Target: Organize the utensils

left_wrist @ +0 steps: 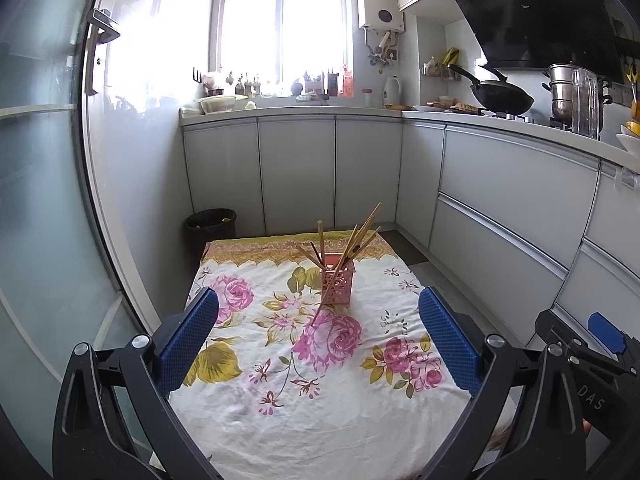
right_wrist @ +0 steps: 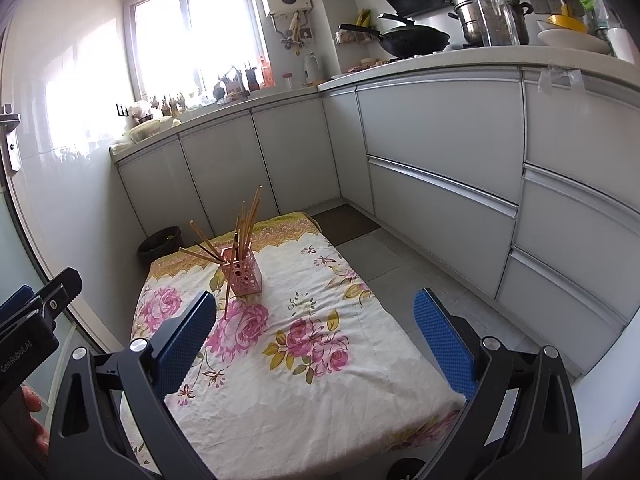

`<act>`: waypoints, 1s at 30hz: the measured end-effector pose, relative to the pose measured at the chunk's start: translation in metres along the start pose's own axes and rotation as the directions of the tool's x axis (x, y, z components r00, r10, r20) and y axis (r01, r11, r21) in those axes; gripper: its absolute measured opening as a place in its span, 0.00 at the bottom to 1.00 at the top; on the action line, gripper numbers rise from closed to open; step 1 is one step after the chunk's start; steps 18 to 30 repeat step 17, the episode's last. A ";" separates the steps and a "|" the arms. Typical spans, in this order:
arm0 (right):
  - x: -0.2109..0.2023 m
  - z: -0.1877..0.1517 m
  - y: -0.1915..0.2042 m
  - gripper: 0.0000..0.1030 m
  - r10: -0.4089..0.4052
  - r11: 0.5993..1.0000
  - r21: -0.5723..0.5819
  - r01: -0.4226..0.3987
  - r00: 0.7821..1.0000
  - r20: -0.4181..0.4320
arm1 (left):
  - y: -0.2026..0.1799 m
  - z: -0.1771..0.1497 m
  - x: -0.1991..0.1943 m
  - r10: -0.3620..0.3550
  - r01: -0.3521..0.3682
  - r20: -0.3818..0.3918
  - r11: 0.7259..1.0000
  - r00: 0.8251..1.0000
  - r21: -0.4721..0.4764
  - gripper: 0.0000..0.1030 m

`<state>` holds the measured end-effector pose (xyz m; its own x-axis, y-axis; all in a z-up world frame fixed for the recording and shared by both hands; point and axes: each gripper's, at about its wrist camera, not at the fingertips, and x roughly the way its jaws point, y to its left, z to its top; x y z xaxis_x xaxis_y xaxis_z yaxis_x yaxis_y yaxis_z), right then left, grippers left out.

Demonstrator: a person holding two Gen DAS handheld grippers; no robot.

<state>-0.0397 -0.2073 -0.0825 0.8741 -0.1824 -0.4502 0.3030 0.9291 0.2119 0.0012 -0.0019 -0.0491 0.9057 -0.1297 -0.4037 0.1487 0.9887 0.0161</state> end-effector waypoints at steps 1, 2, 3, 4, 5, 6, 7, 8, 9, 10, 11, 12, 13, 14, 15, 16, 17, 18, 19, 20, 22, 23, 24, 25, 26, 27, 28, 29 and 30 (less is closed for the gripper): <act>0.000 0.000 0.000 0.93 -0.001 1.000 0.001 0.001 1.000 -0.001 | 0.001 -0.001 0.001 0.004 -0.004 0.001 1.000 1.000 0.001 0.93; 0.000 -0.001 0.000 0.93 0.000 1.000 0.003 0.000 1.000 -0.003 | 0.001 -0.002 0.002 0.006 -0.006 0.003 1.000 1.000 0.002 0.93; 0.000 -0.001 -0.001 0.93 0.001 1.000 0.005 -0.001 1.000 -0.005 | 0.002 -0.002 0.002 0.009 -0.009 0.008 1.000 1.000 0.001 0.93; 0.000 -0.001 -0.001 0.93 0.001 1.000 0.006 0.000 1.000 -0.005 | 0.002 -0.002 0.002 0.012 -0.012 0.015 1.000 1.000 0.006 0.91; 0.000 -0.001 -0.002 0.93 -0.001 1.000 0.008 0.001 1.000 -0.005 | 0.002 -0.003 0.001 0.013 -0.013 0.022 1.000 1.000 0.011 0.89; 0.001 -0.001 -0.002 0.93 -0.001 1.000 0.009 0.001 1.000 -0.006 | 0.002 -0.002 0.000 0.011 -0.011 0.027 1.000 1.000 0.010 0.89; 0.001 -0.001 -0.002 0.93 0.000 1.000 0.012 0.000 1.000 -0.009 | 0.002 -0.002 -0.001 0.011 -0.011 0.030 1.000 0.999 0.009 0.89; 0.001 -0.001 -0.003 0.93 0.001 1.000 0.015 -0.001 1.000 -0.009 | 0.002 -0.002 -0.001 0.010 -0.010 0.032 1.000 0.999 0.008 0.90; 0.001 -0.001 -0.002 0.93 0.001 1.000 0.015 -0.001 1.000 -0.008 | 0.002 -0.001 -0.001 0.007 -0.007 0.032 1.000 0.999 0.004 0.92; 0.001 -0.001 -0.003 0.93 0.000 1.000 0.015 0.000 1.000 -0.007 | 0.003 -0.001 -0.001 0.011 -0.011 0.031 1.000 0.999 -0.002 0.94; 0.001 -0.001 -0.003 0.93 0.000 1.000 0.014 0.000 1.000 -0.005 | 0.003 -0.001 0.000 0.022 -0.022 0.025 1.000 0.999 -0.007 0.93; 0.001 -0.001 -0.003 0.93 0.000 1.000 0.015 0.000 1.000 -0.005 | 0.004 -0.001 0.001 0.031 -0.031 0.015 0.999 0.999 -0.010 0.93; 0.000 -0.001 -0.003 0.93 0.001 1.000 0.018 -0.001 1.000 -0.004 | 0.004 -0.002 0.004 0.042 -0.042 0.002 0.999 0.999 -0.016 0.93; 0.000 -0.001 -0.003 0.93 0.003 1.000 0.022 -0.003 1.000 -0.003 | 0.005 -0.002 0.005 0.042 -0.042 -0.006 0.999 0.999 -0.021 0.93; -0.001 -0.001 -0.003 0.93 0.006 1.000 0.025 -0.006 1.000 -0.001 | 0.006 -0.002 0.007 0.039 -0.039 -0.015 0.999 0.999 -0.024 0.93; -0.001 -0.001 -0.004 0.93 0.006 1.000 0.026 -0.006 1.000 0.002 | 0.006 -0.003 0.009 0.040 -0.041 -0.025 0.999 0.999 -0.027 0.93; -0.002 -0.001 -0.004 0.93 0.005 1.000 0.027 -0.005 1.000 0.004 | 0.006 -0.004 0.010 0.041 -0.042 -0.032 0.999 0.999 -0.026 0.93; -0.002 -0.001 -0.004 0.93 0.005 1.000 0.027 -0.005 1.000 0.004 | 0.006 -0.004 0.010 0.041 -0.042 -0.032 0.999 0.999 -0.026 0.93; -0.002 -0.001 -0.004 0.93 0.005 1.000 0.027 -0.005 1.000 0.004 | 0.006 -0.004 0.010 0.041 -0.042 -0.032 0.999 0.999 -0.026 0.93; -0.002 -0.001 -0.004 0.93 0.005 1.000 0.027 -0.005 1.000 0.004 | 0.006 -0.004 0.010 0.041 -0.042 -0.032 0.999 0.999 -0.026 0.93; -0.002 -0.001 -0.004 0.93 0.005 1.000 0.027 -0.005 1.000 0.004 | 0.006 -0.004 0.010 0.041 -0.042 -0.032 0.999 0.999 -0.026 0.93; -0.002 -0.001 -0.004 0.93 0.005 1.000 0.027 -0.005 1.000 0.004 | 0.006 -0.004 0.010 0.041 -0.042 -0.032 0.999 0.999 -0.026 0.93; -0.002 -0.001 -0.004 0.93 0.005 1.000 0.027 -0.005 1.000 0.004 | 0.006 -0.004 0.010 0.041 -0.042 -0.032 0.999 0.999 -0.026 0.93; -0.002 -0.001 -0.004 0.93 0.005 1.000 0.027 -0.005 1.000 0.004 | 0.006 -0.004 0.010 0.041 -0.042 -0.032 0.999 0.999 -0.026 0.93; -0.002 -0.001 -0.004 0.93 0.005 1.000 0.027 -0.005 1.000 0.004 | 0.006 -0.004 0.010 0.041 -0.042 -0.032 0.999 0.999 -0.026 0.93; -0.002 -0.001 -0.004 0.93 0.005 1.000 0.027 -0.005 1.000 0.004 | 0.006 -0.004 0.010 0.041 -0.042 -0.032 0.999 0.999 -0.026 0.93; -0.002 -0.001 -0.004 0.93 0.005 1.000 0.027 -0.005 1.000 0.004 | 0.006 -0.004 0.010 0.041 -0.042 -0.032 0.999 0.999 -0.026 0.93; -0.002 -0.001 -0.004 0.93 0.005 1.000 0.027 -0.005 1.000 0.004 | 0.006 -0.004 0.010 0.041 -0.042 -0.032 0.999 0.999 -0.026 0.93; -0.002 -0.001 -0.004 0.93 0.005 1.000 0.027 -0.005 1.000 0.004 | 0.006 -0.004 0.010 0.041 -0.042 -0.032 0.999 0.999 -0.026 0.93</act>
